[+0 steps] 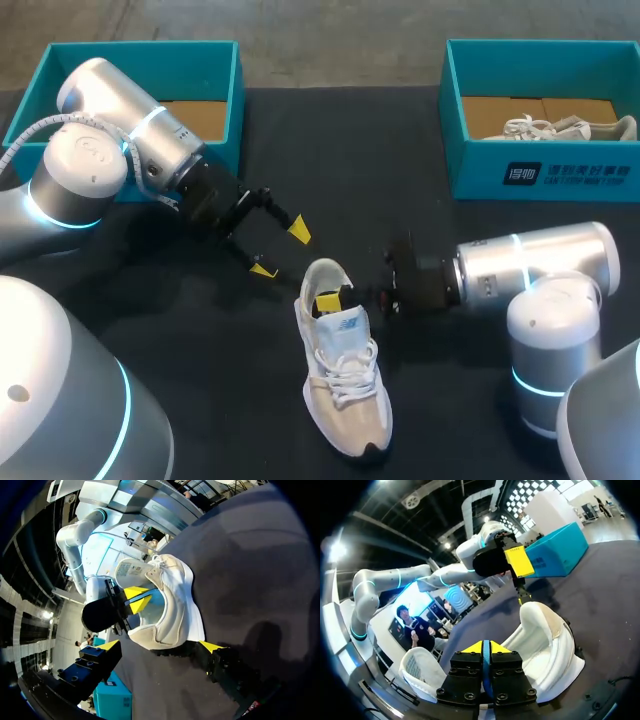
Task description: Take the shoe out of the shoebox, open the shoe tongue, remove and reinsert the insole, then place the shoe into the shoebox
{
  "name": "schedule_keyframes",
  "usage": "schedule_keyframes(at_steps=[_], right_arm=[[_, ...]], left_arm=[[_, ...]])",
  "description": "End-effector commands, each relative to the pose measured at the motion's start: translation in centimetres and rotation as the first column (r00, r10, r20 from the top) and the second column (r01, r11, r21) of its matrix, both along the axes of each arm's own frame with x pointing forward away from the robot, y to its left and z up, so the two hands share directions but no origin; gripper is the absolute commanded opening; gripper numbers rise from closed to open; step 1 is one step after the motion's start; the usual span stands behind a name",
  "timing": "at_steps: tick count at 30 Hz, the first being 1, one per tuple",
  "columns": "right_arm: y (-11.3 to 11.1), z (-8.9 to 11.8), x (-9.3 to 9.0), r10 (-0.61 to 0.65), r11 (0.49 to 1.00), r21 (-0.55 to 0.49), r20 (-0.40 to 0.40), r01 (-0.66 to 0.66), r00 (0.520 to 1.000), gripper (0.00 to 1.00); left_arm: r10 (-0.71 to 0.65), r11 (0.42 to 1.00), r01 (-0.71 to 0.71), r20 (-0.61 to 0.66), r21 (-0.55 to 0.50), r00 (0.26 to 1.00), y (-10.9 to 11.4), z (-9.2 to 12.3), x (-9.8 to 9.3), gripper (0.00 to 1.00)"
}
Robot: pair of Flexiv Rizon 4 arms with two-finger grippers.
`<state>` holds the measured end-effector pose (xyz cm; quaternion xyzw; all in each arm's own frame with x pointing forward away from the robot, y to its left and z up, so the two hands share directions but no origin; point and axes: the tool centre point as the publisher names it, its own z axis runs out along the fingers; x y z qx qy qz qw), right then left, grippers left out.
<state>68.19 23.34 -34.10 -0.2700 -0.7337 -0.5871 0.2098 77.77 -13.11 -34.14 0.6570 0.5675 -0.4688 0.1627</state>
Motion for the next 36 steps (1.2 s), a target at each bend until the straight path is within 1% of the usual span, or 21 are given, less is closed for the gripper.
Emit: schedule_keyframes(at_steps=[1,2,5,13,14,16,31,36], right_arm=[[0.5,0.7,0.3,0.005,1.000,-0.004,0.020,-0.005,1.000,0.21],[0.5,1.0,0.4,0.007,1.000,-0.006,0.026,-0.007,1.000,0.34],[0.7,1.4,0.5,0.010,1.000,-0.011,0.040,-0.010,0.999,0.41],[0.9,1.8,0.7,0.017,1.000,-0.013,0.051,-0.016,0.999,0.43],[0.9,1.9,0.8,0.017,1.000,-0.013,0.055,-0.017,0.998,0.47],[0.8,2.1,0.8,0.015,1.000,-0.014,0.061,-0.014,0.998,0.49],[-0.3,3.4,0.8,-0.007,1.000,-0.017,0.115,0.009,0.993,0.47],[-0.4,4.0,1.2,-0.010,1.000,-0.020,0.137,0.013,0.990,0.48]], left_arm=[[0.000,1.000,0.000,0.001,-0.001,1.000,0.0,0.0,0.0,1.00],[0.000,1.000,0.000,0.001,-0.001,1.000,0.0,0.0,0.0,1.00],[0.000,1.000,0.000,0.001,-0.001,1.000,0.0,0.0,0.0,1.00],[0.000,1.000,0.000,0.001,-0.001,1.000,0.0,0.0,0.0,1.00],[0.000,1.000,0.000,0.001,-0.001,1.000,0.0,0.0,0.0,1.00],[0.000,1.000,0.000,0.001,-0.001,1.000,0.0,0.0,0.0,1.00],[0.000,1.000,0.000,0.001,-0.001,1.000,0.0,0.0,0.0,1.00],[0.000,1.000,0.000,0.001,-0.001,1.000,0.0,0.0,0.0,1.00]])
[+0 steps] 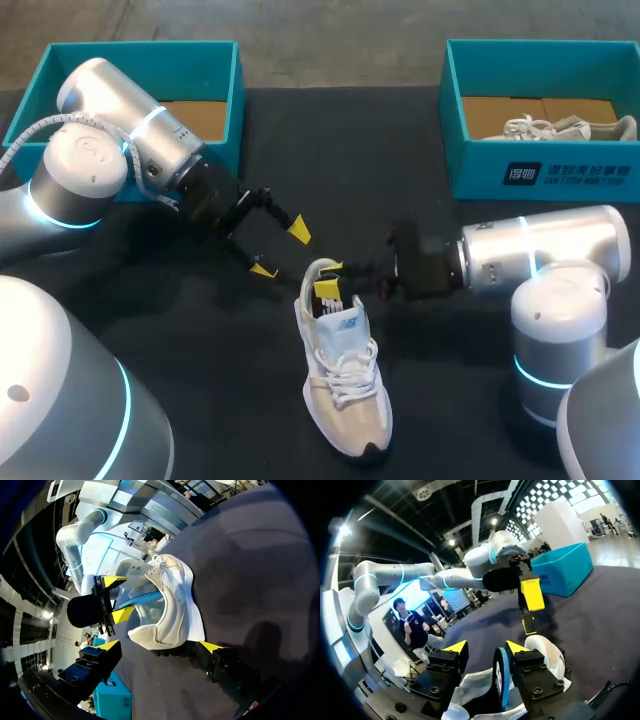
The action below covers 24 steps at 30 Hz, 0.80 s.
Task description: Take the shoe out of the shoebox, open the shoe tongue, remove and reinsert the insole, then place the shoe into the shoebox
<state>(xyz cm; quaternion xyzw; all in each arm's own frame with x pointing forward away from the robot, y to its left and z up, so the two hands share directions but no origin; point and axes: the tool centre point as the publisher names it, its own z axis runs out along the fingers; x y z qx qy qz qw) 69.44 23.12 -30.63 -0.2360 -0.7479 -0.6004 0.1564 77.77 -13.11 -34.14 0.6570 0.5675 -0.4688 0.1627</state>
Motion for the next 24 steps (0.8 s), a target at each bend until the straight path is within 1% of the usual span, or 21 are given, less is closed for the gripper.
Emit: schedule_keyframes(at_steps=[1,6,14,21,24], right_arm=[[-0.1,0.6,0.0,-0.001,1.000,-0.009,0.008,0.001,1.000,0.48],[0.0,0.9,0.7,0.005,1.000,-0.009,0.029,-0.005,1.000,0.48],[0.2,1.3,1.2,0.008,1.000,-0.014,0.048,-0.008,0.999,0.48],[-0.2,0.9,0.4,-0.008,1.000,-0.020,0.027,0.009,1.000,0.48],[-0.7,0.8,-0.1,-0.020,0.999,-0.029,0.020,0.020,1.000,0.48]], left_arm=[[0.000,1.000,0.000,0.001,-0.001,1.000,0.0,0.0,0.0,1.00],[0.000,1.000,0.000,0.001,-0.001,1.000,0.0,0.0,0.0,1.00],[0.000,1.000,0.000,0.001,-0.001,1.000,0.0,0.0,0.0,1.00],[0.000,1.000,0.000,0.001,-0.001,1.000,0.0,0.0,0.0,1.00],[0.000,1.000,0.000,0.001,-0.001,1.000,0.0,0.0,0.0,1.00]])
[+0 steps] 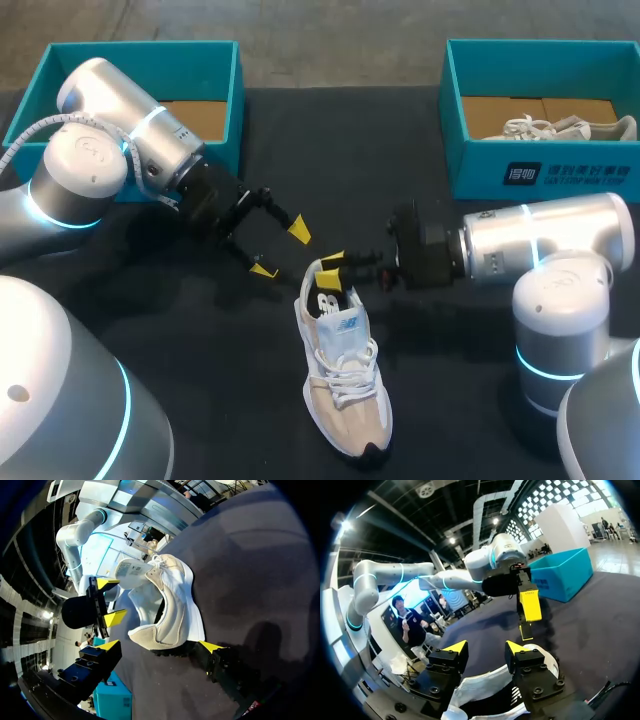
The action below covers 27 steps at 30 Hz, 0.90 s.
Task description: Take the shoe out of the shoebox, open the shoe tongue, remove and reinsert the insole, then place the shoe into the shoebox
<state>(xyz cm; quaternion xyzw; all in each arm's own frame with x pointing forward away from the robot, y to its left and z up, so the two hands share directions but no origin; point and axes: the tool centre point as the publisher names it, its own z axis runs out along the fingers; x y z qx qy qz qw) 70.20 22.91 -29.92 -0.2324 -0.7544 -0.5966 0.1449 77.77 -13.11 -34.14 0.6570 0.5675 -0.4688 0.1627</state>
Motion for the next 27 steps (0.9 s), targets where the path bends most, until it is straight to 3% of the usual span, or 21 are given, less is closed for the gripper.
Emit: schedule_keyframes(at_steps=[1,11,17,20,27], right_arm=[[-0.8,0.1,-1.1,-0.021,1.000,-0.014,-0.002,0.021,1.000,0.49],[-2.3,1.2,-1.6,-0.042,0.998,-0.047,0.009,0.042,0.999,0.50],[-3.1,1.9,-1.5,-0.061,0.995,-0.074,0.007,0.061,0.998,0.70],[-3.5,2.2,-1.4,-0.070,0.993,-0.093,0.003,0.070,0.998,0.99],[-4.4,2.8,-1.5,-0.098,0.986,-0.133,-0.008,0.096,0.995,1.00]], left_arm=[[0.000,1.000,0.000,0.001,-0.001,1.000,0.0,0.0,0.0,1.00],[0.017,1.000,-0.017,-0.001,0.026,1.000,1.3,0.5,-0.1,1.00],[0.045,0.998,-0.044,-0.005,0.044,0.999,2.8,2.1,-0.1,1.00],[0.061,0.996,-0.060,-0.009,0.064,0.998,3.8,2.9,0.1,1.00],[0.088,0.986,-0.087,-0.005,0.141,0.996,6.5,4.5,0.5,1.00]])
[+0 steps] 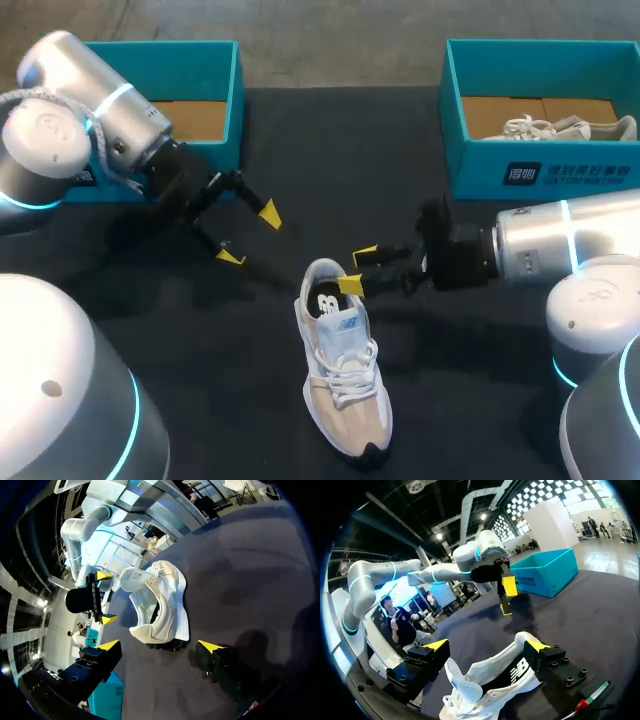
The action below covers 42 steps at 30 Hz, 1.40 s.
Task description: Take the shoe out of the shoebox, open the shoe tongue, remove and reinsert the insole, then place the shoe into the shoebox
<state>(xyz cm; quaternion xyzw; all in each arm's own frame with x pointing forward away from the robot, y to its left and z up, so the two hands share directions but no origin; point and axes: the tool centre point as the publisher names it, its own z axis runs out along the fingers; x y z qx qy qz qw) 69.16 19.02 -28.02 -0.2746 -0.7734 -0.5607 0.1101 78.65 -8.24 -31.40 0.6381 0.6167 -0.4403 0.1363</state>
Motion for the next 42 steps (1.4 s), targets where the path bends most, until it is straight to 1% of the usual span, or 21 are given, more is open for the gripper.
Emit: schedule_keyframes(at_steps=[1,3,7,9,10,12,13,15,16,18,19,21,22,24,25,27,28,42], right_arm=[[-0.6,1.1,-0.5,-0.024,0.999,-0.040,-0.008,0.024,1.000,1.00],[-0.7,1.7,-0.7,-0.052,0.997,-0.061,-0.013,0.051,0.999,1.00],[-1.0,2.8,-1.0,-0.106,0.986,-0.136,-0.027,0.101,0.994,1.00],[-1.1,3.0,-1.1,-0.108,0.985,-0.141,-0.027,0.103,0.994,1.00],[-1.2,3.4,-1.3,-0.129,0.978,-0.168,-0.028,0.123,0.991,1.00],[-1.3,3.6,-1.4,-0.142,0.974,-0.184,-0.027,0.135,0.989,1.00],[-1.5,3.7,-1.6,-0.168,0.964,-0.212,-0.029,0.159,0.985,1.00],[-1.6,3.7,-1.7,-0.180,0.959,-0.227,-0.029,0.169,0.983,1.00],[-1.8,3.8,-2.0,-0.184,0.958,-0.227,-0.027,0.173,0.983,1.00],[-1.9,3.9,-2.2,-0.203,0.951,-0.243,-0.026,0.191,0.979,1.00],[-2.1,4.0,-2.4,-0.226,0.940,-0.267,-0.020,0.213,0.974,1.00],[-2.1,4.2,-2.5,-0.238,0.934,-0.278,-0.020,0.224,0.971,1.00],[-2.2,4.5,-2.7,-0.260,0.922,-0.300,-0.016,0.244,0.965,1.00],[-2.3,4.8,-2.9,-0.272,0.916,-0.309,-0.014,0.255,0.962,1.00],[-2.2,5.2,-3.0,-0.291,0.902,-0.337,-0.013,0.270,0.957,1.00],[-2.1,5.6,-3.1,-0.305,0.889,-0.361,-0.012,0.281,0.952,1.00],[-2.0,6.0,-3.3,-0.372,0.846,-0.413,-0.006,0.337,0.928,1.00],[-2.0,6.0,-3.3,-0.372,0.846,-0.413,-0.006,0.337,0.928,1.00]], left_arm=[[0.024,0.999,-0.025,0.011,0.040,1.000,2.0,2.0,-0.3,1.00],[0.040,0.997,-0.041,0.016,0.064,0.999,2.9,2.5,-0.1,1.00],[0.059,0.992,-0.061,0.020,0.110,0.998,4.3,3.3,0.0,1.00],[0.061,0.991,-0.063,0.019,0.116,0.998,4.7,3.5,0.0,1.00],[0.060,0.988,-0.060,0.010,0.145,0.998,5.3,3.7,-0.1,1.00],[0.062,0.985,-0.062,0.007,0.162,0.998,5.6,3.8,-0.2,1.00],[0.067,0.979,-0.067,0.007,0.192,0.998,6.1,4.0,-0.2,1.00],[0.069,0.978,-0.068,0.006,0.195,0.998,6.4,4.1,-0.2,1.00],[0.077,0.972,-0.076,0.003,0.222,0.997,6.9,4.5,-0.3,1.00],[0.081,0.969,-0.081,0.006,0.233,0.997,7.1,4.6,-0.4,1.00],[0.083,0.961,-0.084,0.014,0.263,0.996,7.6,5.2,-0.6,1.00],[0.091,0.957,-0.093,0.020,0.275,0.996,7.9,5.5,-0.6,1.00],[0.111,0.950,-0.114,0.026,0.290,0.993,8.3,6.3,-0.6,1.00],[0.121,0.944,-0.127,0.038,0.305,0.992,8.7,6.8,-0.5,1.00],[0.132,0.939,-0.138,0.041,0.315,0.990,9.1,7.5,-0.5,1.00],[0.142,0.933,-0.149,0.045,0.327,0.989,9.4,8.0,-0.4,1.00],[0.128,0.922,-0.144,0.067,0.359,0.989,10.0,8.8,-0.2,1.00],[0.128,0.922,-0.144,0.067,0.359,0.989,10.0,8.8,-0.2,1.00]])
